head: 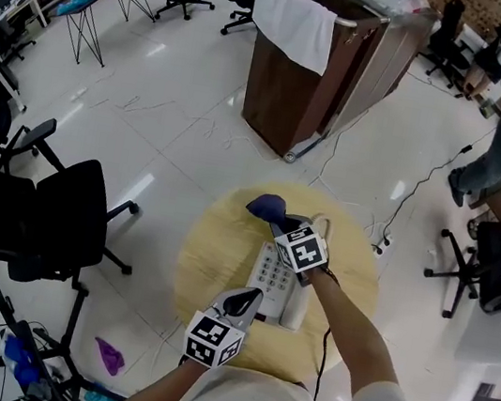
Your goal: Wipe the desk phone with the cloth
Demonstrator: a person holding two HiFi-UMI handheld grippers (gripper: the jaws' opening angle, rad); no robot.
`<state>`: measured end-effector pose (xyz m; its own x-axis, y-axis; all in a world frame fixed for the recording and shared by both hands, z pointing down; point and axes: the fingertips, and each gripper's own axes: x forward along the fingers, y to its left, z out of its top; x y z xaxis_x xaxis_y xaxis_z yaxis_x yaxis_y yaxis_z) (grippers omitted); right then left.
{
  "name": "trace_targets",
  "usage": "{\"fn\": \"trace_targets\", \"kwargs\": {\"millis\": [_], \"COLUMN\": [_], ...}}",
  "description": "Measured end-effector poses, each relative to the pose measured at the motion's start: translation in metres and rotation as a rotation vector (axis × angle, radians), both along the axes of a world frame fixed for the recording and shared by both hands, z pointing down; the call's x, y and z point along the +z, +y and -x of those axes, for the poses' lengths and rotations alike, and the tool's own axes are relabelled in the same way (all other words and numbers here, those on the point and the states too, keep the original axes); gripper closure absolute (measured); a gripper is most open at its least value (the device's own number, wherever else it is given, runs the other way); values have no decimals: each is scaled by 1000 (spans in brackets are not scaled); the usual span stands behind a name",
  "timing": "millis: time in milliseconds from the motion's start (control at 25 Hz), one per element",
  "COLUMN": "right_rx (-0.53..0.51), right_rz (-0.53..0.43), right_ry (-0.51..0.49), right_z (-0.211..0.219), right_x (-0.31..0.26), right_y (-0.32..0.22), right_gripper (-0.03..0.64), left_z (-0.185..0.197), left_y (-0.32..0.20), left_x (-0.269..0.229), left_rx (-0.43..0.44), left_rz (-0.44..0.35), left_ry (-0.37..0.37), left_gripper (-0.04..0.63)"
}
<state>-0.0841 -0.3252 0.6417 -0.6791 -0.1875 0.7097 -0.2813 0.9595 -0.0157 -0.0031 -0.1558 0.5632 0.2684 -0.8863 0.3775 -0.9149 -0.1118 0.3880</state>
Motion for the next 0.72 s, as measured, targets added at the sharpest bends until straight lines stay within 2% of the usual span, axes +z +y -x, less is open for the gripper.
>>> {"fn": "trace_targets", "kwargs": {"millis": [200,360,560,720], "right_rx": [-18,7,68,114], "right_rz": [9,4,-10,-41], "right_ry": [-7,-16,-65,-141], "right_z": [11,9,-5,-14], "right_x": [2,-3,-23,-53], "right_y": [10,9,13,23], "right_gripper": [551,551,551,551], "left_z": [-1,2,-1,2], "left_y": [-3,-3,2,4], "left_x": [-4,-6,-9,-16], "left_rx": [4,8,52,90], "left_rz": [-8,-13,-21,-46], "left_ry": [1,6,11,9], "left_gripper": [603,603,603,603]}}
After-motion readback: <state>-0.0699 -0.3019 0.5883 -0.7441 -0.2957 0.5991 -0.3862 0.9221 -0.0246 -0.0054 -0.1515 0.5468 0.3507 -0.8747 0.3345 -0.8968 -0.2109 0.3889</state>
